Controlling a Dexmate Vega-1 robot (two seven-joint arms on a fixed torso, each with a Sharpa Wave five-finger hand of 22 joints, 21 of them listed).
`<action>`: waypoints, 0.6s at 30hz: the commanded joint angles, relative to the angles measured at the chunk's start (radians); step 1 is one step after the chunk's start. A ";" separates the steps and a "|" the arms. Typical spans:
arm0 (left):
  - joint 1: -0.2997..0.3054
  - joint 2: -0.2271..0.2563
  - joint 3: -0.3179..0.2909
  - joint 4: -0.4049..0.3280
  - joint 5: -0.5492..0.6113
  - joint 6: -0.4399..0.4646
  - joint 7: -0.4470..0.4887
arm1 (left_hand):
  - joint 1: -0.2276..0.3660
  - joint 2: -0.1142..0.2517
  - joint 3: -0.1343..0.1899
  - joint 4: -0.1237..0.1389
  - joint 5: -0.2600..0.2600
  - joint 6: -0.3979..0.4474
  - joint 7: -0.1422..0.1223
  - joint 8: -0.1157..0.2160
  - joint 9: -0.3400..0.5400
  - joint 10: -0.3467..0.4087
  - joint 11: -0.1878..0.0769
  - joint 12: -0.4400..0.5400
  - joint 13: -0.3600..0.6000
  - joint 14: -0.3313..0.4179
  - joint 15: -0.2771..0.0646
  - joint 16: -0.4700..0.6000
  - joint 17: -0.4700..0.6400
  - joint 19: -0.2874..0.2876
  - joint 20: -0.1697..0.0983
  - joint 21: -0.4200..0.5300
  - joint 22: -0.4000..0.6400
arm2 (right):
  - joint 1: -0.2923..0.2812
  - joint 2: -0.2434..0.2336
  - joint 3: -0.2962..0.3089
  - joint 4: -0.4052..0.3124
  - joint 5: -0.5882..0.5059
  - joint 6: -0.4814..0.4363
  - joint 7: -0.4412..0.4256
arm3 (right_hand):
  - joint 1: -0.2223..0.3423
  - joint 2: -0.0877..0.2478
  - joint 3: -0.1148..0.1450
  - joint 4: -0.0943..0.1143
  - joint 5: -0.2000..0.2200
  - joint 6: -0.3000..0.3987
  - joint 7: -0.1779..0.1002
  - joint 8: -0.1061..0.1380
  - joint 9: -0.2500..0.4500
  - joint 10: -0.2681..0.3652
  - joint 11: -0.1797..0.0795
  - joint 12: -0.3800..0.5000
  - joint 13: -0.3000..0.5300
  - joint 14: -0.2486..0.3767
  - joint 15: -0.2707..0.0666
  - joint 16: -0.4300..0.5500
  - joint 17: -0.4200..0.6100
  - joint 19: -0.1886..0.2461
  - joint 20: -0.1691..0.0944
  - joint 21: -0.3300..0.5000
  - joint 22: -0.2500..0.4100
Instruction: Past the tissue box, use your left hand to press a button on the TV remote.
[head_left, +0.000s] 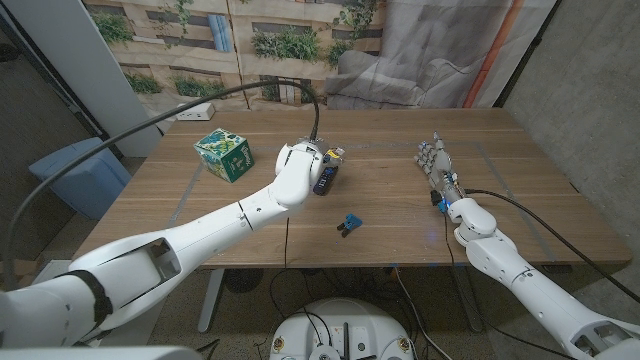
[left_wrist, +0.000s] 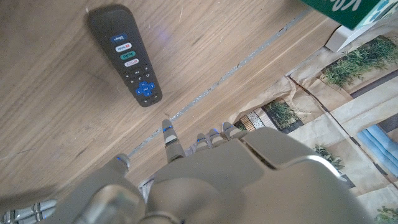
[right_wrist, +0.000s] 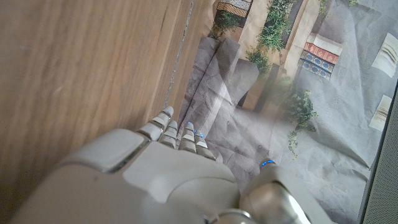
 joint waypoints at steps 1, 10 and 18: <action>0.109 0.032 -0.153 -0.096 -0.143 -0.005 0.151 | 0.012 0.104 0.000 -0.007 0.006 0.009 -0.002 0.000 0.003 -0.108 0.003 0.011 0.001 -0.176 -0.001 0.006 -0.001 -0.187 -0.038 0.009 0.002 | 0.017 0.008 -0.007 0.012 -0.008 -0.002 0.000 | 0.002 0.027 0.009 0.001 0.001 -0.002 -0.013 0.009 0.005 0.003 -0.013 0.005 0.000 0.001 -0.017 0.004 0.003 0.008 -0.004 0.008 0.005; 0.213 0.068 -0.294 -0.142 -0.407 -0.060 0.419 | 0.023 0.107 0.011 -0.017 0.009 0.008 -0.002 -0.002 0.003 -0.072 0.004 0.016 0.001 -0.148 -0.007 0.005 -0.006 -0.158 -0.038 0.014 -0.001 | 0.021 0.007 -0.012 0.000 -0.017 -0.016 -0.013 | 0.003 0.028 0.011 0.001 0.001 0.000 -0.016 0.010 0.005 0.004 -0.017 0.005 0.000 0.006 -0.022 0.006 0.003 0.012 -0.005 0.009 0.005; 0.251 0.093 -0.348 -0.136 -0.586 -0.077 0.581 | 0.034 0.102 0.027 -0.031 0.010 0.005 -0.002 -0.003 0.002 -0.034 0.002 0.018 0.001 -0.109 -0.011 0.004 -0.009 -0.114 -0.038 0.022 -0.003 | 0.034 0.018 -0.022 0.009 -0.033 -0.012 -0.023 | 0.003 0.029 0.012 0.001 0.001 0.000 -0.017 0.010 0.005 0.004 -0.017 0.005 0.000 0.006 -0.023 0.006 0.003 0.013 -0.006 0.009 0.005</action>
